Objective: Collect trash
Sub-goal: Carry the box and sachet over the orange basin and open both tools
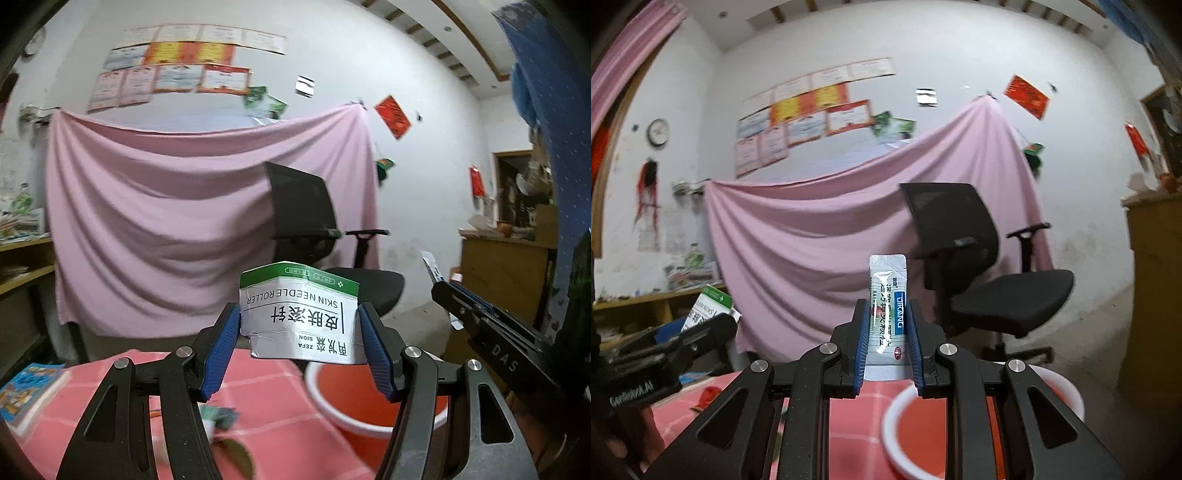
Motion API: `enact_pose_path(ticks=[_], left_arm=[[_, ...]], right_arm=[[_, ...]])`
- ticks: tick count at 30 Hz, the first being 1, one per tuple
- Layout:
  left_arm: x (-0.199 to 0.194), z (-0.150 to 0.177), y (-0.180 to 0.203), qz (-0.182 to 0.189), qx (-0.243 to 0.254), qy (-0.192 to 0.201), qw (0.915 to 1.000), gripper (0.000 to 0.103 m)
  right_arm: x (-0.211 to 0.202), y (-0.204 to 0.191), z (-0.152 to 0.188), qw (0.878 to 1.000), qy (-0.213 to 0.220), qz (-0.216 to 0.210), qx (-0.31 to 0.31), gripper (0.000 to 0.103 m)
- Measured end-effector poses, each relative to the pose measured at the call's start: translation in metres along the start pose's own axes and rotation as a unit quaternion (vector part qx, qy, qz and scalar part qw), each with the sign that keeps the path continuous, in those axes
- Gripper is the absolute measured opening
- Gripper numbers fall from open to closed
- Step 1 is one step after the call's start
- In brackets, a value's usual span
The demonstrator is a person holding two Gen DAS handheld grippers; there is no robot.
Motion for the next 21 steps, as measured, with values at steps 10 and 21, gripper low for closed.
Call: enact_pose_path(ticks=[10,21], left_arm=[[0.077,0.027,0.045,0.061,-0.043,-0.108,0.9914,0.058],[0.138,0.073,0.058,0.097,-0.115,-0.265,0.9524,0.058]], right_arm=[[0.026,0.064,0.036,0.988,-0.130,0.072,0.038,0.018],[0.031,0.106,0.074,0.965,-0.208,0.077,0.136,0.018]])
Point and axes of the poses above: each gripper's, at about its wrist camera, not at the fingertips, and x roughly the way its jaws point, y to its right, z to its underside, the point moved 8 cm from there along x, roughly the way its jaws point, and after that the axes turned 1 degree about x, right-handed, at the moved point
